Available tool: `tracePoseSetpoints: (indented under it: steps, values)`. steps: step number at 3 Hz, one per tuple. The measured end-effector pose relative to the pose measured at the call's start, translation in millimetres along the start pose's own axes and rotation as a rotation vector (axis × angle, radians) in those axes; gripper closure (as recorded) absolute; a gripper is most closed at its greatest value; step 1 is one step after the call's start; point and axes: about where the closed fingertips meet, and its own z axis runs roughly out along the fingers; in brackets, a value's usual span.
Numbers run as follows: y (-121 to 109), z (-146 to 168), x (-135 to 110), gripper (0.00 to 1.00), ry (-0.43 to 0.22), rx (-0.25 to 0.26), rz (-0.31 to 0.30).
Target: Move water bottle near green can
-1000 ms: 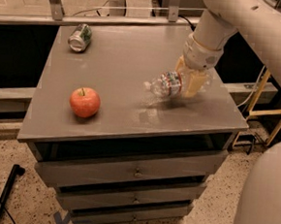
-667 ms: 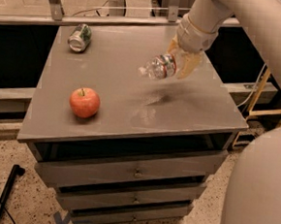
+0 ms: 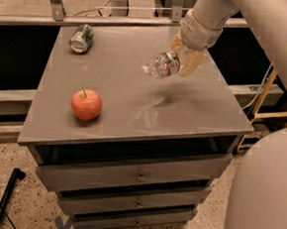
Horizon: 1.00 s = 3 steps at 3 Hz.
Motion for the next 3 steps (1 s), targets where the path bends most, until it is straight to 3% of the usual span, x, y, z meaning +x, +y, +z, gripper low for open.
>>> tracePoseSetpoints:
  steps: [1, 2, 3]
  values:
    - [-12.6, 0.0, -10.1, 1.0, -0.022, 0.039, -0.061]
    - [-53.4, -3.0, -40.2, 1.0, -0.075, 0.159, -0.221]
    - [-104.6, 1.9, -82.8, 1.0, -0.155, 0.327, -0.452]
